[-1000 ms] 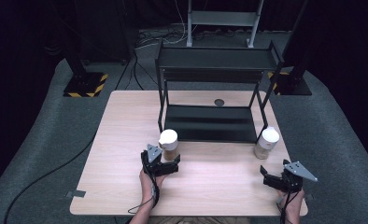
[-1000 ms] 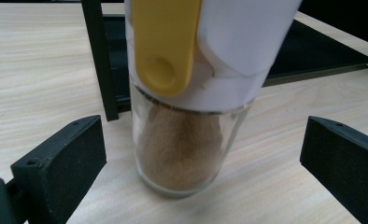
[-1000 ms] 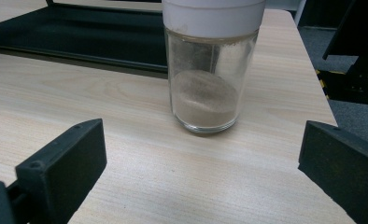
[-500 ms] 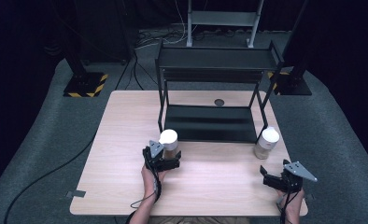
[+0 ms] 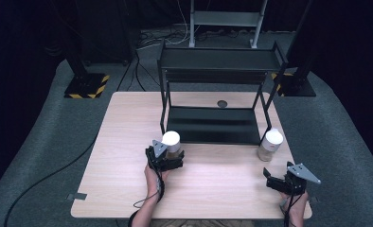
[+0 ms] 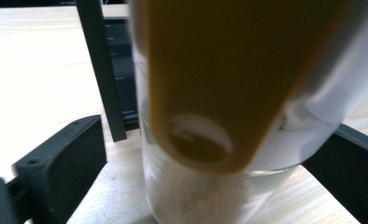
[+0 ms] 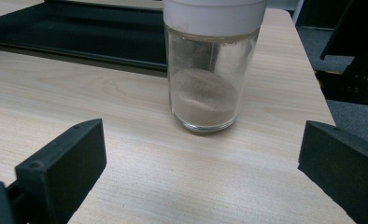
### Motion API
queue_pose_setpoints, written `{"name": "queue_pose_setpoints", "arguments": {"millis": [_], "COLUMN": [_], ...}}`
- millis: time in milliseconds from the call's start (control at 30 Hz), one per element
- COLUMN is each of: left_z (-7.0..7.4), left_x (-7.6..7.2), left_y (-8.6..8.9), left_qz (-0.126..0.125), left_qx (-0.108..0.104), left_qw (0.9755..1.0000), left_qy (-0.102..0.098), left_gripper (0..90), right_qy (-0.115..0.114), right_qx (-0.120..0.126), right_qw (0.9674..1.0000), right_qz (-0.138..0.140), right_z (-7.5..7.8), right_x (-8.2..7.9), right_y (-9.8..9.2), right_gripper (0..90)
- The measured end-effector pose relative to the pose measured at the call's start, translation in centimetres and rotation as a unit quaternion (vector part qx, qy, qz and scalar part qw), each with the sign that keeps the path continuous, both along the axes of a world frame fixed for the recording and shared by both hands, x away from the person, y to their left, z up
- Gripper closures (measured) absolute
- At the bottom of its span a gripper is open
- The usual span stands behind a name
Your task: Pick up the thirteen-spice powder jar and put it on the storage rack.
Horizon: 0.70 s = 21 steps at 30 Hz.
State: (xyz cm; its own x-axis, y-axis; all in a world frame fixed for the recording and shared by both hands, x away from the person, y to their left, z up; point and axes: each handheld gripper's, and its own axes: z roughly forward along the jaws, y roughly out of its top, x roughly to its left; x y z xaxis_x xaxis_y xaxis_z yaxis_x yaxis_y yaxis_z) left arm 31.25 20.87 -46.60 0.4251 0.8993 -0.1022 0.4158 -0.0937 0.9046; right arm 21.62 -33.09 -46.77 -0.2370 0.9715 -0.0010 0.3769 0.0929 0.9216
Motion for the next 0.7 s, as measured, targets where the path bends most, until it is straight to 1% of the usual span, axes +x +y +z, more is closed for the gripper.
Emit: {"name": "queue_pose_setpoints", "arguments": {"millis": [33, 67, 100, 133, 167, 233, 467, 533, 633, 700], "left_z": [0.0, 0.0, 0.2, 0.1, 0.1, 0.1, 0.2, 0.4, 0.6, 0.8], "left_x": [0.0, 0.0, -0.1, -0.2, -0.1, -0.2, -0.1, -0.3, -0.4, -0.6], "left_y": [0.0, -0.1, -0.2, -0.3, -0.2, -0.2, 0.3, 0.5, 0.7, 0.9], "left_qz": [0.000, 0.001, 0.003, 0.007, 0.006, 0.005, -0.002, -0.006, -0.010, -0.012], "left_qx": [0.000, 0.001, 0.002, 0.002, 0.001, 0.005, 0.001, 0.004, 0.003, 0.001], "left_qw": [1.0000, 1.0000, 1.0000, 1.0000, 1.0000, 1.0000, 1.0000, 0.9999, 0.9999, 0.9998], "left_qy": [0.000, 0.000, 0.001, -0.001, -0.001, -0.004, -0.004, -0.008, -0.010, -0.014], "left_gripper": [16.6, 16.6, 23.8, 26.3, 27.6, 28.1, 29.6, 29.7, 29.7, 29.8], "right_qy": [0.000, 0.000, 0.000, 0.000, 0.000, -0.001, -0.001, 0.001, 0.003, 0.004], "right_qx": [0.000, 0.000, 0.000, 0.000, -0.001, -0.001, 0.002, 0.000, -0.003, -0.002], "right_qw": [1.0000, 1.0000, 1.0000, 1.0000, 1.0000, 1.0000, 1.0000, 1.0000, 1.0000, 1.0000], "right_qz": [0.000, -0.001, -0.001, -0.001, 0.000, -0.001, 0.001, 0.003, 0.005, 0.006], "right_z": [0.0, 0.0, 0.0, 0.0, 0.0, 0.0, 0.0, 0.0, 0.1, 0.1], "right_x": [0.0, 0.0, 0.0, 0.0, 0.0, 0.0, 0.0, 0.0, 0.1, 0.2], "right_y": [0.0, 0.0, 0.0, 0.0, 0.0, 0.1, -0.1, -0.1, 0.0, -0.1], "right_gripper": [0.0, 0.0, 0.0, 0.0, 0.0, 0.0, 0.0, 0.0, 0.0, 0.0]}}
